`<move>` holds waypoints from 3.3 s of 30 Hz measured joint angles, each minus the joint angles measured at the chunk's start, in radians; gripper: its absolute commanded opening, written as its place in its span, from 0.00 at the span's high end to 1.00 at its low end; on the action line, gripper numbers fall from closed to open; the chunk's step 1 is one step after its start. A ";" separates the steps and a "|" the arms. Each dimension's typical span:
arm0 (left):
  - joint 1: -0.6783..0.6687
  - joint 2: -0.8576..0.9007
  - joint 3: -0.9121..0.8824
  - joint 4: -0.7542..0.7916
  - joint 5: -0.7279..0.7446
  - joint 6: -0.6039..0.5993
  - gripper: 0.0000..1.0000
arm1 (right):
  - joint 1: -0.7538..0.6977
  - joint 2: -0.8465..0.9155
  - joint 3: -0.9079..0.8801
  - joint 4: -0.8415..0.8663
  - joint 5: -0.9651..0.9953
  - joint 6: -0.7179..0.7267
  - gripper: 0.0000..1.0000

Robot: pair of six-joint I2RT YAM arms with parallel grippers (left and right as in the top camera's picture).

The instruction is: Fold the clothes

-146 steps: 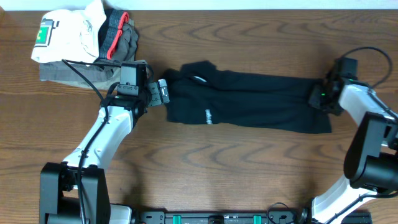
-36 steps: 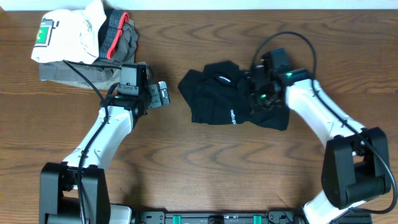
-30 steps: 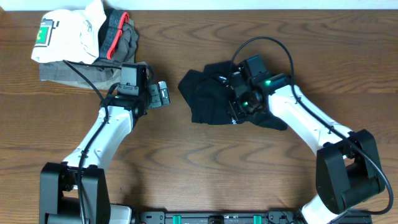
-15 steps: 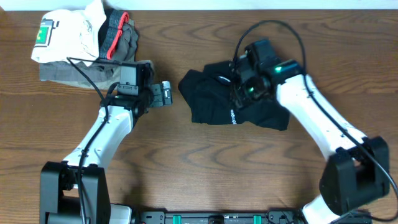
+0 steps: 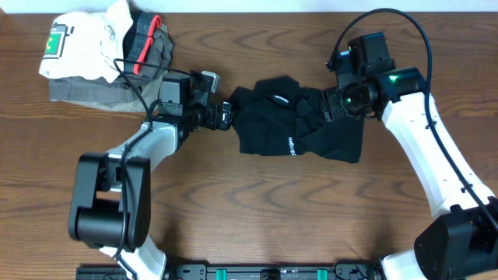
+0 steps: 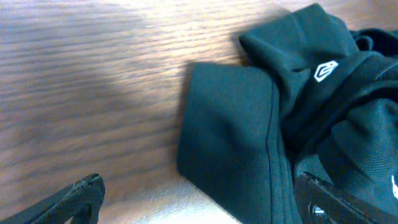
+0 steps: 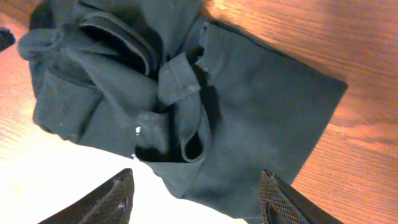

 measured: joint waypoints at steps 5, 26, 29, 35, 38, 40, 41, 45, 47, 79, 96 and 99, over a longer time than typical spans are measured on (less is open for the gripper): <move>0.000 0.047 0.009 0.008 0.082 0.015 0.02 | -0.002 0.000 0.000 -0.002 0.001 0.000 0.37; -0.027 0.067 0.018 0.027 0.161 0.018 0.39 | -0.002 0.000 0.000 -0.015 0.001 0.000 0.37; -0.013 0.069 0.035 -0.001 0.114 0.014 0.39 | -0.002 0.000 0.000 -0.023 0.000 0.000 0.37; 0.029 0.105 0.113 -0.077 0.076 0.015 0.38 | -0.002 0.000 0.000 -0.011 0.000 0.000 0.36; 0.029 0.131 0.126 -0.080 0.077 0.016 0.38 | -0.002 0.000 0.000 -0.002 0.000 0.000 0.36; 0.028 0.156 0.129 -0.080 0.096 0.018 0.38 | -0.002 0.000 0.000 -0.001 0.001 0.000 0.36; 0.028 0.166 0.129 -0.082 0.109 0.019 0.38 | -0.002 0.000 0.000 -0.001 0.001 0.000 0.36; 0.032 0.172 0.131 -0.082 0.178 0.023 0.38 | -0.002 0.000 0.000 0.000 0.001 0.000 0.36; 0.039 0.172 0.131 -0.083 0.235 0.027 0.38 | -0.002 0.000 0.000 0.000 0.001 0.000 0.36; 0.048 0.172 0.136 -0.244 0.341 0.115 0.94 | -0.002 0.000 0.000 -0.005 0.001 0.000 0.38; 0.197 -0.140 0.138 -0.528 0.258 0.033 0.94 | -0.002 0.103 0.000 0.122 -0.038 0.071 0.99; 0.196 -0.187 0.138 -0.586 0.204 0.037 0.94 | -0.007 0.172 0.000 0.141 -0.065 0.073 0.99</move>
